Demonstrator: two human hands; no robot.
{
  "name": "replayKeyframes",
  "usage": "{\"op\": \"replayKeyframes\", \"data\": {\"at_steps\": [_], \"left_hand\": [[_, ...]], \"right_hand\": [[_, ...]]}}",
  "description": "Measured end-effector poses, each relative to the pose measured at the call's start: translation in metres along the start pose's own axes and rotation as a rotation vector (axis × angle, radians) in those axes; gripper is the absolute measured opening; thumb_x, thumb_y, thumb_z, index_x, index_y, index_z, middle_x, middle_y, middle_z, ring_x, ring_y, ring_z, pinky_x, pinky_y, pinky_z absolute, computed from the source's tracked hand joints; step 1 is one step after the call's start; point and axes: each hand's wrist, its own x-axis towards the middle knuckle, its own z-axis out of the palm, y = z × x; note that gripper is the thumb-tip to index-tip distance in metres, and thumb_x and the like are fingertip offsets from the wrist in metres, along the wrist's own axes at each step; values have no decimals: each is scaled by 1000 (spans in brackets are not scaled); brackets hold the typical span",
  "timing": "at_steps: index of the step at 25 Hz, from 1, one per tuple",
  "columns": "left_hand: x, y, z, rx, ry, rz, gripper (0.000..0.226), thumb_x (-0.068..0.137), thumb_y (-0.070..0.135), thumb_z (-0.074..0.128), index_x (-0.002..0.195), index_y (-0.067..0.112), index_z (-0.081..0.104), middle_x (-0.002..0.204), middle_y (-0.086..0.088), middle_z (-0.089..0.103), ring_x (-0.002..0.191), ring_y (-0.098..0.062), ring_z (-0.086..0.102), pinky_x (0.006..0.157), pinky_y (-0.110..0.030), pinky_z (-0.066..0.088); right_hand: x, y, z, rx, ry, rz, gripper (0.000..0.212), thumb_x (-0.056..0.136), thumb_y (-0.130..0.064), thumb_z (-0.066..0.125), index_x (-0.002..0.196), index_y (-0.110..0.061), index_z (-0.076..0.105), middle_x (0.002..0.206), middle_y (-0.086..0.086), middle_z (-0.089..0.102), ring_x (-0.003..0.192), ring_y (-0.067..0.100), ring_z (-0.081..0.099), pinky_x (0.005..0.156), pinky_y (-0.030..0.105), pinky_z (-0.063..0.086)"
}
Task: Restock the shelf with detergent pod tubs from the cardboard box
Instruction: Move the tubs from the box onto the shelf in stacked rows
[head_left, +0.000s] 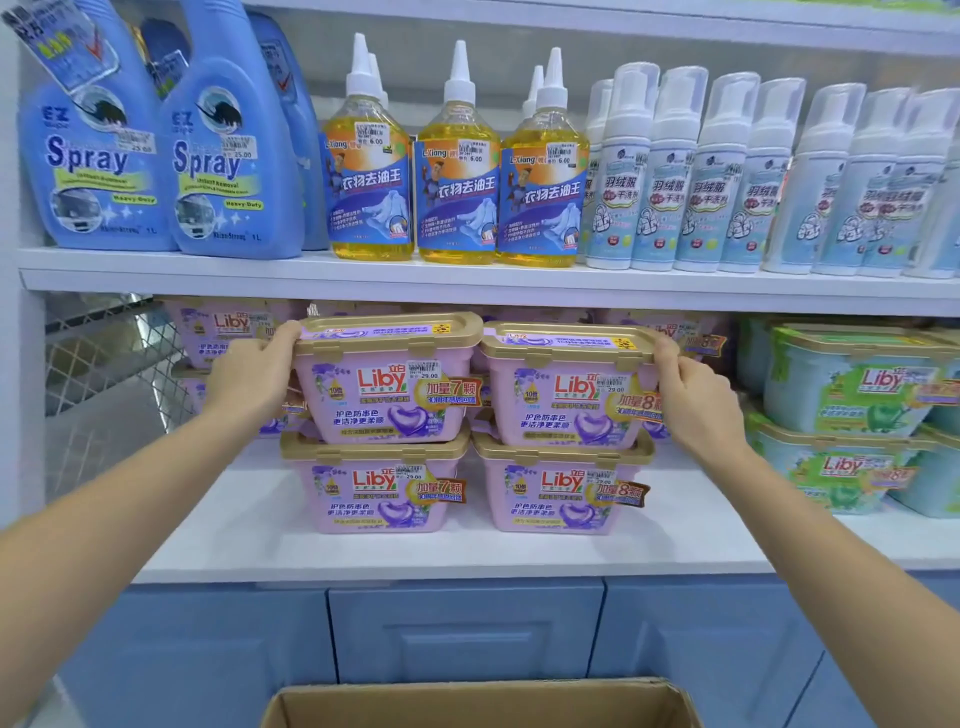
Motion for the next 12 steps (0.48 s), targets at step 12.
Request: {"op": "replayKeyframes", "data": {"at_steps": [12], "left_hand": [[-39, -44, 32, 137, -158, 232, 79, 65, 41, 78, 128, 18, 34, 121, -4, 63, 109, -29, 61, 92, -48, 50]], "right_hand": [[-25, 22, 32, 313, -221, -34, 84, 67, -47, 73, 133, -19, 30, 115, -3, 63, 107, 19, 60, 97, 47, 46]]}}
